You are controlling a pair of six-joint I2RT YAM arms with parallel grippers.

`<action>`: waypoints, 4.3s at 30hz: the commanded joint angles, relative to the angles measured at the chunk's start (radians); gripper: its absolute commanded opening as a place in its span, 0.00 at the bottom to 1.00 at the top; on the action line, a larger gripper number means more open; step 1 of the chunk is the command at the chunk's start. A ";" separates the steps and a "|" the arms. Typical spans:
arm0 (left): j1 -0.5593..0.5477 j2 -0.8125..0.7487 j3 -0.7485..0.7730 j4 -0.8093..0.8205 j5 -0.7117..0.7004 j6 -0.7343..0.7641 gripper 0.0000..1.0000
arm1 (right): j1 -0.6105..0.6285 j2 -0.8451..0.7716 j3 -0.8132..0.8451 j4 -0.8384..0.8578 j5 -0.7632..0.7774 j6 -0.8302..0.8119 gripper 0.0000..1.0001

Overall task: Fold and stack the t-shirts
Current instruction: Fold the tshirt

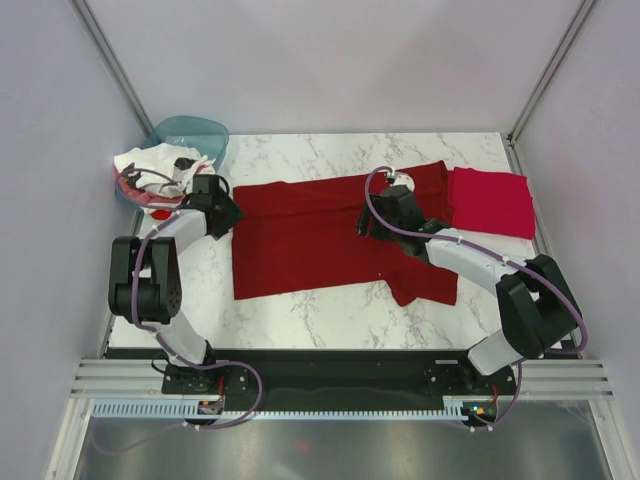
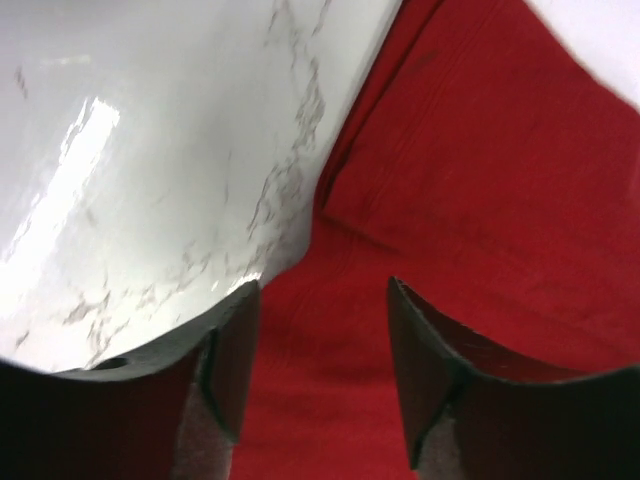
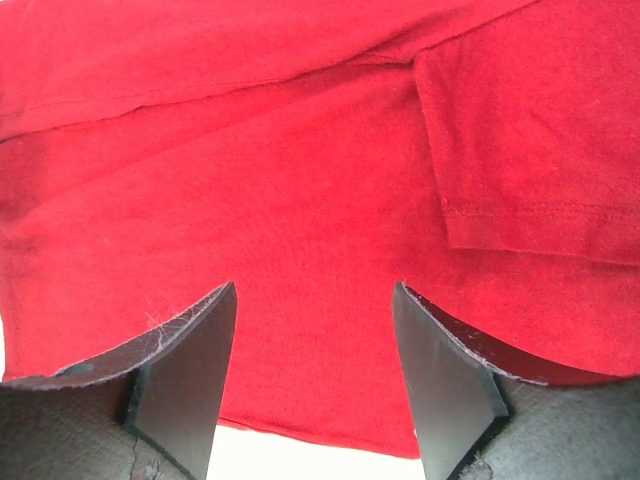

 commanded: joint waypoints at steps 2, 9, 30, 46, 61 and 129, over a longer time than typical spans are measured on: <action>-0.024 -0.143 -0.084 -0.104 0.036 -0.046 0.66 | -0.002 -0.015 0.025 -0.030 0.064 0.006 0.73; -0.029 -0.443 -0.319 -0.156 -0.019 -0.141 0.65 | -0.010 -0.143 -0.058 -0.133 0.319 0.050 0.89; -0.032 -0.424 -0.458 -0.082 0.046 -0.089 0.22 | -0.175 -0.128 -0.228 -0.161 0.316 0.144 0.84; 0.086 -0.365 -0.399 -0.134 -0.055 -0.113 0.02 | -0.180 -0.203 -0.265 -0.150 0.307 0.143 0.84; 0.106 -0.701 -0.484 -0.075 0.026 -0.020 0.37 | -0.180 -0.324 -0.303 -0.249 0.304 0.138 0.83; 0.103 -0.669 -0.485 -0.384 0.020 -0.190 0.71 | -0.149 -0.559 -0.392 -0.365 0.370 0.225 0.02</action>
